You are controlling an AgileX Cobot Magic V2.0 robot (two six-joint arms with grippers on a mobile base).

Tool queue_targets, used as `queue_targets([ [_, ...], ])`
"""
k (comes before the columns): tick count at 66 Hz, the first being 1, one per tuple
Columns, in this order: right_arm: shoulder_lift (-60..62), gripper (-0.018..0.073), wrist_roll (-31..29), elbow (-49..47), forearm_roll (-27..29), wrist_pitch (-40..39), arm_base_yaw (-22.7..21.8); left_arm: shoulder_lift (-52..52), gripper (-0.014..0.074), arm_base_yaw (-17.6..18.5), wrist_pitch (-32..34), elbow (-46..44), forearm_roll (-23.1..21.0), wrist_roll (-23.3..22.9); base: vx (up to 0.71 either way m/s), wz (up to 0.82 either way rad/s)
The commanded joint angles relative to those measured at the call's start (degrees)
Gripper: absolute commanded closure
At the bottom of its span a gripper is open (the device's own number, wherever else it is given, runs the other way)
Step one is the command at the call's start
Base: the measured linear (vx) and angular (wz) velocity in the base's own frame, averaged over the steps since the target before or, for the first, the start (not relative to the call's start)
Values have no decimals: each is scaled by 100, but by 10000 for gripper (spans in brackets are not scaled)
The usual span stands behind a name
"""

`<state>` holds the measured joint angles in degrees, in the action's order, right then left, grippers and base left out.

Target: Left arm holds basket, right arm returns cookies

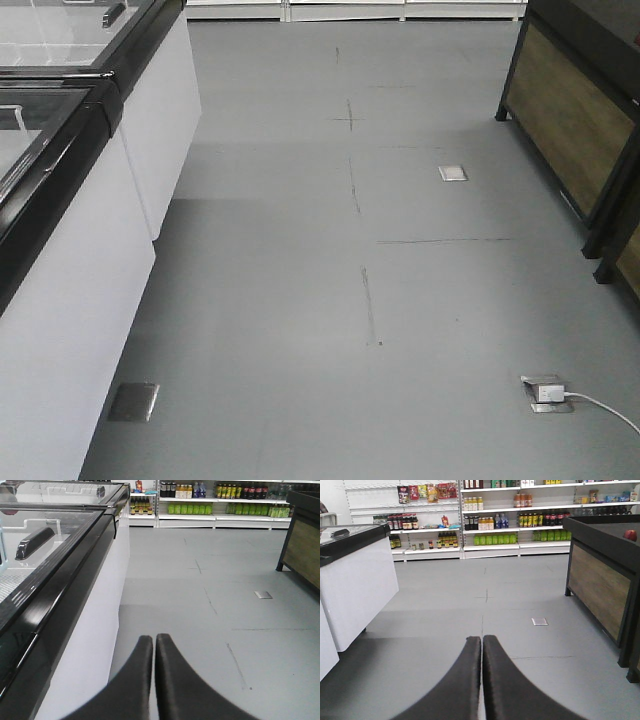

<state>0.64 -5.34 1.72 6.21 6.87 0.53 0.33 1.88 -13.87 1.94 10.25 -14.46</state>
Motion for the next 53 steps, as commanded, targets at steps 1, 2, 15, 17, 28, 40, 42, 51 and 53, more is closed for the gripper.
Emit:
queue_targets([
  [1, 59, 568, -27, -12, -18, -423, -26, -46, 603, -11, 447, 57, -26, -30, 0, 0],
  [2, 59, 568, -27, -12, -18, -423, -26, -46, 603, -11, 447, 57, -26, -30, 0, 0],
  [15, 59, 568, -27, -12, -18, -423, -26, -46, 603, -11, 447, 57, -26, -30, 0, 0],
  [17, 59, 568, -27, -12, -18, -423, -26, -46, 603, -11, 447, 57, -26, -30, 0, 0],
  [28, 59, 568, -27, -12, -18, -423, -26, -46, 603, -11, 447, 57, -26, -30, 0, 0],
  [40, 59, 568, -27, -12, -18, -423, -26, -46, 603, -11, 447, 57, -26, -30, 0, 0],
  [42, 59, 568, -27, -12, -18, -423, -26, -46, 603, -11, 447, 57, -26, -30, 0, 0],
  [51, 59, 568, -27, -12, -18, -423, -26, -46, 603, -11, 447, 57, -26, -30, 0, 0],
  [53, 59, 568, -27, -12, -18, -423, -26, -46, 603, -11, 447, 57, -26, -30, 0, 0],
])
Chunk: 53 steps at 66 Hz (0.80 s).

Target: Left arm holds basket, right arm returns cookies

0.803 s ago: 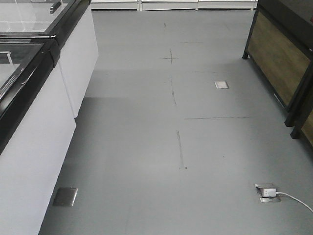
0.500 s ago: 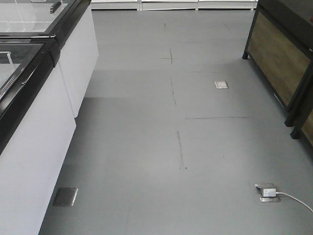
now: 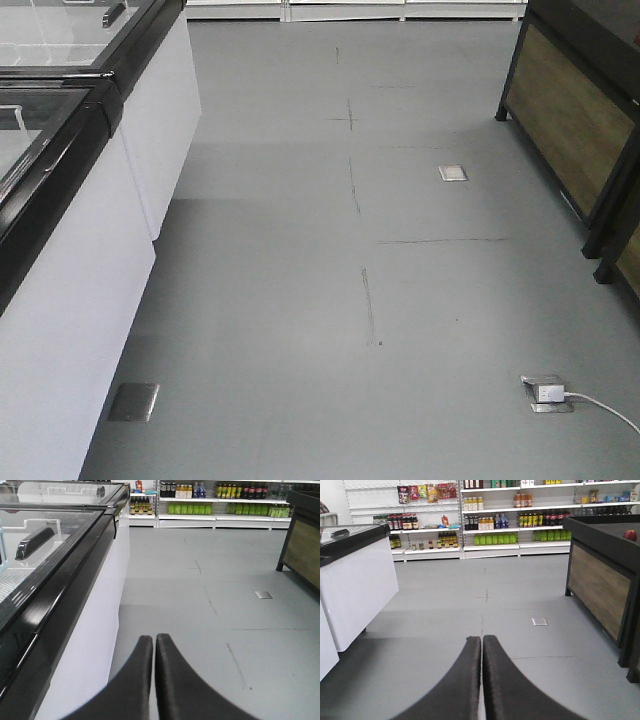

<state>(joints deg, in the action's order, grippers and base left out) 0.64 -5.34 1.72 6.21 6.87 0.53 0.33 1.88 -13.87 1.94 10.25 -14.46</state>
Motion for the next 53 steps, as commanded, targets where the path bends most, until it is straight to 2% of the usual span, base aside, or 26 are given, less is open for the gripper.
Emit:
queue_targets([
  [1, 59, 568, -27, -12, -18, -423, -26, -46, 603, -11, 447, 57, -26, -30, 0, 0],
  [22, 59, 568, -27, -12, -18, -423, -26, -46, 603, -11, 501, 57, -5, -4, 0, 0],
  [31, 59, 568, -27, -12, -18, -423, -26, -52, 603, -11, 946, 6, -5, -14, 0, 0],
  [41, 59, 568, -27, -12, -18, -423, -26, -359, 603, -11, 1902, -53, -39, -213, 0, 0],
  [53, 59, 568, -27, -12, -18, -423, -26, -1311, 603, -11, 1845, -733, -13, -266, 0, 0],
])
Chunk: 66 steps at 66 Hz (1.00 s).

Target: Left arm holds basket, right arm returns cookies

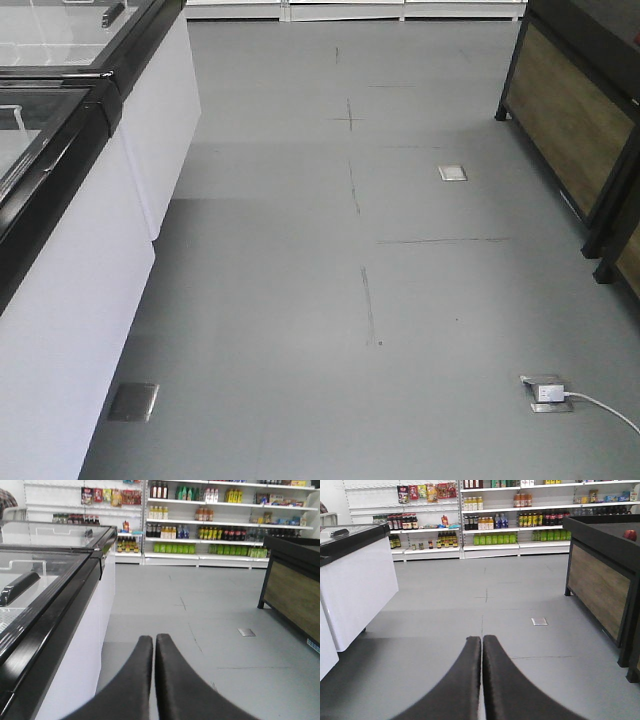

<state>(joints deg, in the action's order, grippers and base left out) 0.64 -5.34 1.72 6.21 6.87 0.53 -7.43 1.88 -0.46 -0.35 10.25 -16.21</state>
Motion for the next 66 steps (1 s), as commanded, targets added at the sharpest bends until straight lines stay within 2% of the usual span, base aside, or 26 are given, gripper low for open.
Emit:
queue_targets([
  [1, 59, 568, -27, -12, -18, -423, -26, -625, 603, -11, 505, -615, -13, -91, 0, 0],
  [10, 59, 568, -27, -12, -18, -423, -26, -1406, 603, -11, 407, -1334, -25, -120, 0, 0],
  [15, 59, 568, -27, -12, -18, -423, -26, -1723, 603, -11, 252, -1646, -28, -317, 0, 0],
  [32, 59, 568, -27, -12, -18, -423, -26, -2046, 603, -11, 164, -1703, -32, -480, 0, 0],
  [39, 59, 568, -27, -12, -18, -423, -26, -2007, 600, -11, -289, -1729, -32, -609, 0, 0],
  [48, 59, 568, -27, -12, -18, -423, -26, -2178, 589, -11, -1566, -2141, -27, -609, 0, 0],
  [56, 59, 568, -27, -12, -18, -423, -26, -2510, 558, -11, -2272, -2771, -32, -639, 0, 0],
  [66, 59, 568, -27, -12, -18, -423, -26, -3015, 493, -11, -2675, -3362, -32, -1204, 0, 0],
])
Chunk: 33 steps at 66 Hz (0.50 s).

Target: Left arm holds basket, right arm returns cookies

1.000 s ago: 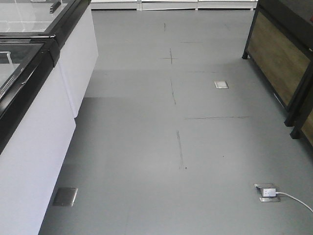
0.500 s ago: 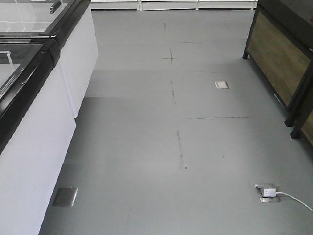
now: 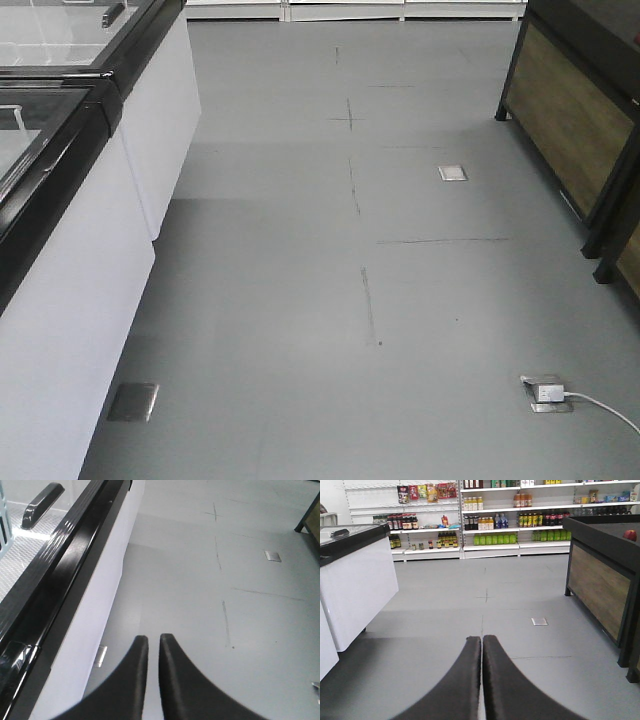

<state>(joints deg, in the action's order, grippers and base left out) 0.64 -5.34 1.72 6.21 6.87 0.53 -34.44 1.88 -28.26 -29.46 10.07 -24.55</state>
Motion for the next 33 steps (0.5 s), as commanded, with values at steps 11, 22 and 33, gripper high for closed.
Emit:
queue_targets([
  [11, 59, 568, -27, -12, -18, -423, -26, -913, 398, -11, -253, -901, -57, -694, 0, 0],
  [22, 59, 568, -27, -12, -18, -423, -26, -1512, 332, -11, -612, -1573, -10, -802, 0, 0],
  [33, 59, 568, -27, -12, -18, -423, -26, -2259, 333, -14, -1207, -2407, -323, -966, 0, 0],
])
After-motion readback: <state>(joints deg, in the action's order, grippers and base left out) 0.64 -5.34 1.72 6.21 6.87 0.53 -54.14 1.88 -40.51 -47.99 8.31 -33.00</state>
